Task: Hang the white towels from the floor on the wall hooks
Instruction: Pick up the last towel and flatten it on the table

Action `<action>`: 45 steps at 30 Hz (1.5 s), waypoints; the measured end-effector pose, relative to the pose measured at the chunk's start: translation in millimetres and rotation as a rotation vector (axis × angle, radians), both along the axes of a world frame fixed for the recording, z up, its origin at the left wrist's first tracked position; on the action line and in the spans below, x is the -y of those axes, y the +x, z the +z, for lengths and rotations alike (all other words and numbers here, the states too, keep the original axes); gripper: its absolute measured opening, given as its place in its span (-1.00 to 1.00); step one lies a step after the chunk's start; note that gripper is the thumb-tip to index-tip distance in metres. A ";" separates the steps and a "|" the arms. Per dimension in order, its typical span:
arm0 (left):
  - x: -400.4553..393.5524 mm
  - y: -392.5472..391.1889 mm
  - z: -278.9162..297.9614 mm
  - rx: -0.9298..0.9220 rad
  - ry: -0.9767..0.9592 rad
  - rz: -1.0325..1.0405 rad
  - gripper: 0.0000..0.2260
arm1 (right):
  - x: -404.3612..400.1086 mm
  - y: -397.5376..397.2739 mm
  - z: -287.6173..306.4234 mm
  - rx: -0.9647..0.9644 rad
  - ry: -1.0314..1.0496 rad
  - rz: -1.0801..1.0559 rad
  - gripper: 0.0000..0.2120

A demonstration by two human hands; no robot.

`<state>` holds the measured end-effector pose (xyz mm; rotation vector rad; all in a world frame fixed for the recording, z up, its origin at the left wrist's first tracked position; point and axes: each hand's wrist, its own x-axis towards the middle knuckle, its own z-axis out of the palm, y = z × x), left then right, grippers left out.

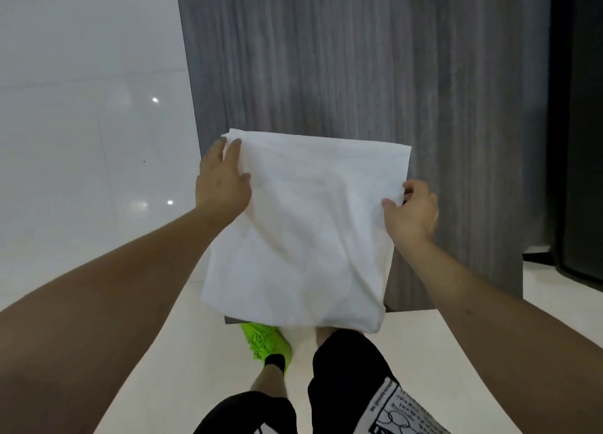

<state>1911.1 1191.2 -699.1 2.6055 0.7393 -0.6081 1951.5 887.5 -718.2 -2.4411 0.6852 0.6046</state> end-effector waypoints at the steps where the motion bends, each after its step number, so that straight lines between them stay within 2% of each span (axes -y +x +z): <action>1: -2.6 6.1 -2.8 -0.003 0.012 -0.053 -0.46 | 1.4 0.5 -2.2 -0.004 -0.020 0.066 -0.68; 3: -6.7 17.1 -8.3 -0.002 0.039 -0.146 -0.48 | 4.2 1.5 -4.9 -0.010 -0.053 0.160 -0.80; 6: -13.2 30.8 -14.7 0.001 0.061 -0.232 -0.52 | 9.4 4.0 -5.5 0.034 -0.075 0.285 -0.86; 9: -22.7 38.5 -14.8 0.008 0.095 -0.266 -0.66 | 13.3 12.7 -2.0 0.150 -0.107 0.401 -0.91; 12: -29.0 39.7 -11.6 0.053 0.120 -0.278 -0.80 | 16.9 30.3 2.6 0.205 -0.136 0.548 -0.92; 16: -32.8 37.7 -11.5 0.037 0.084 -0.197 -0.77 | 20.7 58.3 0.4 0.187 -0.149 0.854 -0.88; 19: -39.4 36.3 -13.9 0.002 0.046 -0.160 -0.76 | 19.7 76.0 -3.2 0.173 -0.161 0.964 -0.83; 24: -47.3 44.9 -8.2 -0.186 0.055 -0.185 -0.57 | 15.1 92.9 -1.9 0.107 -0.179 1.034 -0.80; 26: -47.9 47.8 -5.5 -0.227 0.068 -0.213 -0.52 | 12.4 96.2 0.8 0.059 -0.102 1.011 -0.80; 28: -47.1 48.7 -4.2 -0.211 0.002 -0.192 -0.48 | 9.2 98.0 3.7 0.037 -0.017 1.004 -0.84; 32: -46.8 51.5 -1.4 -0.165 -0.121 -0.113 -0.64 | 4.5 101.9 6.1 0.026 0.021 1.027 -0.83; 36: -43.6 52.9 11.6 -0.163 -0.088 -0.129 -0.83 | 7.3 99.6 11.6 0.091 -0.076 1.111 -0.83; 42: -37.6 46.4 40.0 -0.088 -0.062 -0.103 -0.76 | 8.0 85.9 33.8 0.149 -0.152 1.138 -0.81; 45: -37.8 38.7 58.7 -0.066 -0.088 -0.091 -0.73 | 6.3 79.9 52.2 0.173 -0.123 1.133 -0.88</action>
